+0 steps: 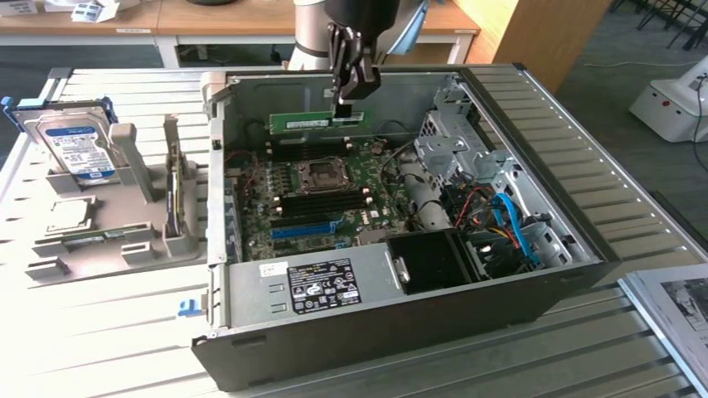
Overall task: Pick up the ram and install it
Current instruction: 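Pick up the ram and move it above insertion slot, then insert the ram into the slot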
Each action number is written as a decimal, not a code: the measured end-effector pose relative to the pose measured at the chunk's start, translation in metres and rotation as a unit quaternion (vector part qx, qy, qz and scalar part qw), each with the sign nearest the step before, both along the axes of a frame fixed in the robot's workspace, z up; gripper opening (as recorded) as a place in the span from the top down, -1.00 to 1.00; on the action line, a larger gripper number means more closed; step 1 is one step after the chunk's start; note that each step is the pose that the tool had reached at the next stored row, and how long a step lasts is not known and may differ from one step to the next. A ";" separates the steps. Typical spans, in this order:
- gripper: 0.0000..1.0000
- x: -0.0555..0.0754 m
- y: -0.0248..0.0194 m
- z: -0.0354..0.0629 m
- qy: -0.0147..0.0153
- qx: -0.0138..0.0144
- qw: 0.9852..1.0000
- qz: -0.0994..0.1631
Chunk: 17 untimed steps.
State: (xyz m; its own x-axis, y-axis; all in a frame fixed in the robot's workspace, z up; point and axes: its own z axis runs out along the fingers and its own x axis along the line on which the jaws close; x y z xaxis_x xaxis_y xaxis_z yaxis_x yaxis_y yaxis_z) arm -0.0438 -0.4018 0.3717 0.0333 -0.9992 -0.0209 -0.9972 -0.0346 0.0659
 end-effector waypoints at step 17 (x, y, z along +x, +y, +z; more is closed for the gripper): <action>0.77 0.000 0.0000 -0.0160 0.000 0.000 1.000 0.000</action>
